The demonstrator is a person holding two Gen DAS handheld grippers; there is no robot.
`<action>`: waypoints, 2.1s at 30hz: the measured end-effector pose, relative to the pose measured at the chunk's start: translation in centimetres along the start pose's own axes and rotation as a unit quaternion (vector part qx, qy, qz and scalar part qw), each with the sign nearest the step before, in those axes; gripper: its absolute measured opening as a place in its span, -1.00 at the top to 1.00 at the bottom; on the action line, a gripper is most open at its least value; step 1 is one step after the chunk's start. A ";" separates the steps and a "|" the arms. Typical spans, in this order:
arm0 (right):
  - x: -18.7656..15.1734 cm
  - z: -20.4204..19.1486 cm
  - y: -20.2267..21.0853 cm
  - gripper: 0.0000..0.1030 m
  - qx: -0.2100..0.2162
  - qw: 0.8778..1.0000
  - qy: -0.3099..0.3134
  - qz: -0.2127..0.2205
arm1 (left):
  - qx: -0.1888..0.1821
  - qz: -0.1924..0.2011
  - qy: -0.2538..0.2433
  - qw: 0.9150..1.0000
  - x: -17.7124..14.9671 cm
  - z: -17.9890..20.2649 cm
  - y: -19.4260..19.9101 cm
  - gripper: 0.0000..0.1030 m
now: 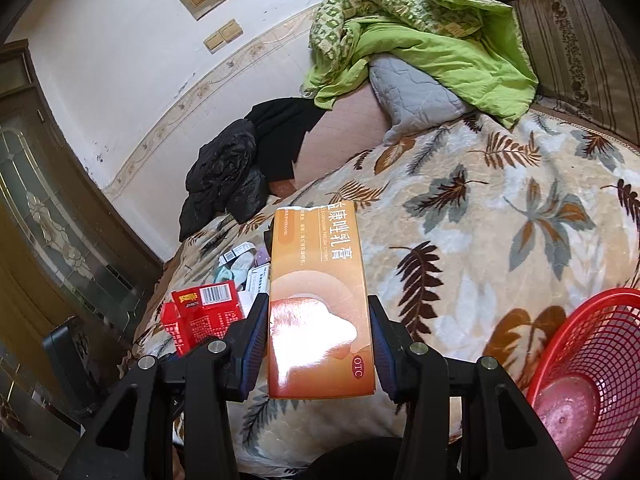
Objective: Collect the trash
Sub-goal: 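Carry both held items toward the red mesh wastebasket on the floor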
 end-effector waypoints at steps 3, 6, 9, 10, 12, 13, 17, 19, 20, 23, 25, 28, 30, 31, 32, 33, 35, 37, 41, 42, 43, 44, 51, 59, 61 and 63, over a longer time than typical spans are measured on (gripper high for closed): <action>0.2 0.3 0.2 0.01 -0.001 1.000 -0.004 0.003 | 0.006 -0.001 -0.004 1.000 0.0 0.1 0.4 0.69; 0.4 0.7 0.3 0.01 -0.003 1.000 -0.006 0.003 | 0.009 -0.003 -0.001 1.000 0.2 0.0 1.0 0.69; 0.6 1.0 0.3 0.01 -0.005 1.000 -0.009 0.002 | 0.015 0.003 -0.006 1.000 0.4 0.0 1.6 0.69; 0.7 1.1 0.3 0.01 -0.006 1.000 -0.009 0.002 | 0.014 0.004 -0.005 1.000 0.5 0.0 1.8 0.69; 0.7 1.2 0.4 0.01 -0.004 1.000 -0.011 0.003 | 0.015 0.004 -0.006 1.000 0.5 0.2 2.0 0.69; 0.7 1.3 0.5 0.01 -0.004 1.000 -0.011 0.003 | 0.014 0.005 -0.007 1.000 0.5 0.3 2.0 0.69; 0.8 1.6 1.2 0.01 -0.005 1.000 -0.013 0.008 | 0.008 0.006 -0.011 1.000 0.7 0.9 2.1 0.69; 0.8 1.9 1.8 0.01 -0.010 1.000 -0.014 0.012 | 0.003 0.010 -0.014 1.000 0.9 1.3 2.2 0.69; 0.8 2.1 2.0 0.01 -0.012 1.000 -0.015 0.013 | 0.001 0.011 -0.015 1.000 1.0 1.5 2.2 0.69; 0.7 2.7 2.5 0.01 -0.018 1.000 -0.017 0.013 | -0.004 0.015 -0.019 1.000 1.2 2.0 2.3 0.69; 0.6 3.1 2.8 0.01 -0.023 0.999 -0.019 0.013 | -0.008 0.015 -0.020 1.000 1.3 2.4 2.3 0.69; 0.5 3.5 3.3 0.01 -0.028 0.999 -0.021 0.014 | -0.009 0.015 -0.020 1.000 1.3 2.6 2.3 0.69; 0.5 3.7 3.5 0.01 -0.031 0.999 -0.022 0.015 | -0.011 0.014 -0.020 1.000 1.2 2.7 2.2 0.69; 0.5 3.7 3.5 0.01 -0.033 0.999 -0.023 0.015 | -0.011 0.014 -0.020 1.000 1.2 2.8 2.3 0.69; 0.6 3.8 3.6 0.01 -0.035 0.999 -0.023 0.015 | -0.011 0.014 -0.020 1.000 1.2 2.7 2.3 0.69; 0.6 3.9 3.7 0.01 -0.037 0.999 -0.023 0.016 | -0.011 0.015 -0.020 1.000 1.2 2.8 2.2 0.69; 0.6 3.9 3.7 0.01 -0.038 0.999 -0.023 0.016 | -0.011 0.015 -0.020 1.000 1.2 2.7 2.2 0.69; 0.6 4.1 3.8 0.01 -0.041 0.999 -0.023 0.016 | -0.011 0.015 -0.019 1.000 1.2 2.7 2.2 0.69; 0.6 4.2 3.8 0.01 -0.044 0.999 -0.026 0.016 | -0.011 0.014 -0.020 1.000 1.2 2.6 2.2 0.69; 0.6 4.3 3.8 0.01 -0.045 0.998 -0.026 0.016 | -0.011 0.014 -0.019 1.000 1.2 2.6 2.2 0.69; 0.7 4.3 3.8 0.01 -0.047 0.998 -0.026 0.017 | -0.011 0.014 -0.020 1.000 1.2 2.5 2.2 0.69; 0.7 4.3 3.8 0.01 -0.047 0.998 -0.026 0.017 | -0.011 0.014 -0.019 1.000 1.2 2.6 2.2 0.69; 0.7 4.4 3.9 0.01 -0.055 0.998 -0.024 0.016 | -0.012 0.014 -0.019 1.000 1.2 2.4 2.2 0.69; 0.3 5.3 4.9 0.01 -0.068 0.997 -0.029 0.016 | -0.025 0.014 -0.021 0.999 1.1 3.3 1.8 0.69; 0.2 5.7 5.3 0.01 -0.073 0.997 -0.031 0.017 | -0.031 0.015 -0.025 0.999 1.1 3.9 1.8 0.69; 0.1 6.2 5.7 0.01 -0.078 0.996 -0.035 0.018 | -0.037 0.016 -0.029 0.999 1.3 4.5 1.7 0.69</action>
Point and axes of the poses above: each gripper's, at about its wrist camera, not at the fingertips, and y roughly against the way its jaws point, z to its right, x to its top, the point moved 7 cm from there along -y, roughly the way its jaws point, and after that the axes turned 1 degree about -z, right-handed, at the moved point
